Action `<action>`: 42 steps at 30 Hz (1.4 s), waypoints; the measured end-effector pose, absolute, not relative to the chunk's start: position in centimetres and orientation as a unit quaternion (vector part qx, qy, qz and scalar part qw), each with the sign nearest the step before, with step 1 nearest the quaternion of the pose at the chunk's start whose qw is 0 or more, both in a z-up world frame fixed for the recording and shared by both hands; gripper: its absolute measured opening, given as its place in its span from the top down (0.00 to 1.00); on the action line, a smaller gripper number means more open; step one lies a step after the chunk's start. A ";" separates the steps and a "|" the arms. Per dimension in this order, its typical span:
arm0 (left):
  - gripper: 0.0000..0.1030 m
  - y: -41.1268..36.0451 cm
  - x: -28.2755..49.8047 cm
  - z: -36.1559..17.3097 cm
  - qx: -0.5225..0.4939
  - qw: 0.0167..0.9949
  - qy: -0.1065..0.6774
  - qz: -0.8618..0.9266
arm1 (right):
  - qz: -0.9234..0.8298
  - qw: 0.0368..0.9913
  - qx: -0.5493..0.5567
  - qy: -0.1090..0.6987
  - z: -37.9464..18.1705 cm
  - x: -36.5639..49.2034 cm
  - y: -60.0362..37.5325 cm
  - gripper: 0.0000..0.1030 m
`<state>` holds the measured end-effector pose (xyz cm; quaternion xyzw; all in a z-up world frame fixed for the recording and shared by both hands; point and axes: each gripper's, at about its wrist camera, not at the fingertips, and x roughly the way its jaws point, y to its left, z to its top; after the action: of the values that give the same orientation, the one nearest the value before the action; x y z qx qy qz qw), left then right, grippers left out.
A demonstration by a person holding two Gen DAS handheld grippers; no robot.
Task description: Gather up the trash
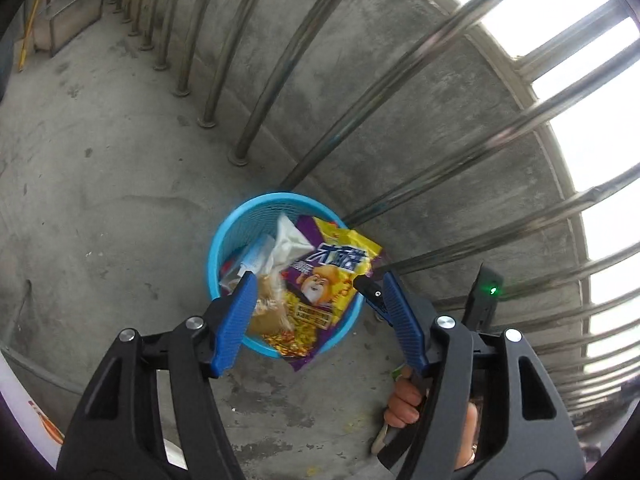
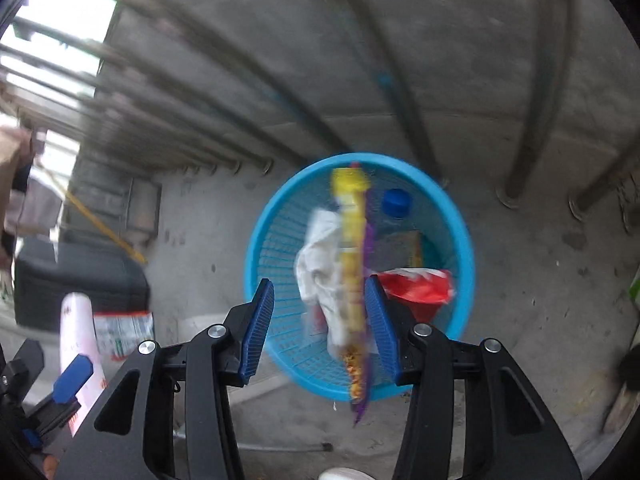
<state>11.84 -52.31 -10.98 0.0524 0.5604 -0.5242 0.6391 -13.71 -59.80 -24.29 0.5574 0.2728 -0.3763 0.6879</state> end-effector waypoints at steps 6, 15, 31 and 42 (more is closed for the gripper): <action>0.41 -49.3 12.3 -7.4 0.037 0.656 0.523 -0.542 | -0.399 0.700 0.541 0.242 -22.0 -15.0 -58.9 0.55; 0.18 -32.8 12.1 4.1 0.010 0.770 0.383 -0.510 | -0.310 0.852 0.365 0.211 -7.5 -7.7 -50.4 0.35; 0.09 -5.8 5.3 4.1 0.043 0.941 0.324 -0.092 | -0.109 0.963 0.093 0.230 3.9 -1.4 -23.7 0.06; 0.09 -2.6 3.2 0.6 0.005 0.918 0.390 -0.074 | -0.114 0.925 0.047 0.359 1.0 -2.9 -17.4 0.06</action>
<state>3.22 -2.60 0.61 0.0046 0.3899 -0.0738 0.9179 -2.94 -17.43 1.02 0.0467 0.3587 -0.1141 0.9253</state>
